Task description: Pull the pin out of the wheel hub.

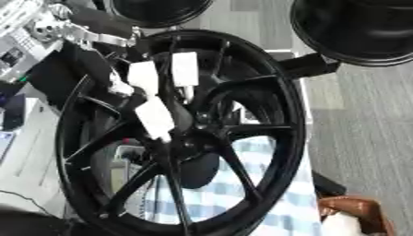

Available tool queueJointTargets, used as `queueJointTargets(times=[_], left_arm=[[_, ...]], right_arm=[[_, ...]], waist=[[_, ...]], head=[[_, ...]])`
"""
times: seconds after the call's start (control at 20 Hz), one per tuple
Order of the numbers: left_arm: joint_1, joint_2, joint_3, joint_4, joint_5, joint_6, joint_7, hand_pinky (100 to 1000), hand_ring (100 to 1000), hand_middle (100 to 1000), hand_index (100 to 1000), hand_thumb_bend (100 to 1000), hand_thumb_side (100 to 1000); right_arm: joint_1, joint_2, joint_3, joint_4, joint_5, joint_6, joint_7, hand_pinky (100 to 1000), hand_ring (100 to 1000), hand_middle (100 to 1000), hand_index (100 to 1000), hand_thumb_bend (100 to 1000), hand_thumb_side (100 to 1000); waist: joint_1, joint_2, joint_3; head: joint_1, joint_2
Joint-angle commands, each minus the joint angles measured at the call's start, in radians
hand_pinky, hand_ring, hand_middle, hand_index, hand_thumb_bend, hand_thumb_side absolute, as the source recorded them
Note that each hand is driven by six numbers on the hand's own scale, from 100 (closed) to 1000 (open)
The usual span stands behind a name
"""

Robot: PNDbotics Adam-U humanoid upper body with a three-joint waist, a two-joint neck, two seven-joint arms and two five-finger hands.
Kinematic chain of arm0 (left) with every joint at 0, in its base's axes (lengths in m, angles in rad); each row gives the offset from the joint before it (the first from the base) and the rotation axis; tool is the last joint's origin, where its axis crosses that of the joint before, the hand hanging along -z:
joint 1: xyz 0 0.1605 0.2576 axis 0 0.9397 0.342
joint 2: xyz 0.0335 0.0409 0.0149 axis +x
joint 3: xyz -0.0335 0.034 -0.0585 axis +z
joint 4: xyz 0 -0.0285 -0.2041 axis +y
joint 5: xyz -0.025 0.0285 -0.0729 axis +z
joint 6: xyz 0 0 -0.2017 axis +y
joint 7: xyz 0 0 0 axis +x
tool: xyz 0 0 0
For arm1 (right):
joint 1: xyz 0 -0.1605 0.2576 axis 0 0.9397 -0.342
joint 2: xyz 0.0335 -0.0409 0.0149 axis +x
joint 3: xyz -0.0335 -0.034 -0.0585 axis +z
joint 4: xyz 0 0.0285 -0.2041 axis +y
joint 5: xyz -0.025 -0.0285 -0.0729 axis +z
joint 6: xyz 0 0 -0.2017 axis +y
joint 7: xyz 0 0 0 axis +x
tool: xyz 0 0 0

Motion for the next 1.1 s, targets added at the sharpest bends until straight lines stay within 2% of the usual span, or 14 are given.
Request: queueJointTargets(times=[0.05,0.25,0.4,0.6,0.85,0.9,1.1], left_arm=[[-0.021,0.016,0.015,-0.008,-0.005,-0.125,-0.133,672,600,466,656,339,467],[-0.019,0.016,0.013,-0.006,-0.005,-0.12,-0.133,659,585,448,635,275,324],[-0.019,0.017,0.016,-0.007,0.002,-0.112,-0.133,647,569,432,620,223,264],[-0.022,0.019,0.03,-0.016,0.024,-0.086,-0.133,633,550,411,598,156,275],[-0.027,0.023,0.042,-0.034,0.049,-0.049,-0.133,624,541,399,586,148,261],[-0.027,0.024,0.043,-0.037,0.052,-0.044,-0.132,619,533,390,578,122,265],[-0.037,0.041,0.075,-0.062,0.094,-0.017,-0.126,614,523,377,566,100,236]], right_arm=[[-0.004,-0.004,-0.004,-0.018,-0.005,0.001,-0.001,773,633,489,660,100,694],[-0.004,-0.003,-0.005,-0.018,-0.006,0.002,-0.002,774,633,489,659,100,695],[-0.004,-0.002,-0.004,-0.018,-0.007,0.003,-0.003,774,633,488,659,100,696],[-0.002,0.001,-0.004,-0.018,-0.007,0.005,-0.002,774,633,488,659,100,695],[-0.001,0.003,-0.003,-0.018,-0.007,0.009,-0.001,774,633,488,660,100,699],[-0.001,0.003,-0.003,-0.018,-0.007,0.009,-0.001,774,633,488,660,100,698],[0.001,0.003,-0.004,-0.018,-0.006,0.011,-0.002,774,633,488,660,100,699]], waist=[[-0.003,-0.018,-0.001],[-0.003,-0.018,-0.001],[-0.004,-0.018,-0.001],[-0.005,-0.018,0.0],[-0.006,-0.019,0.001],[-0.007,-0.019,0.001],[-0.007,-0.02,0.003]], head=[[-0.001,0.005],[-0.001,0.005],[-0.001,0.005],[-0.001,0.005],[0.0,0.005],[0.0,0.005],[-0.003,0.005]])
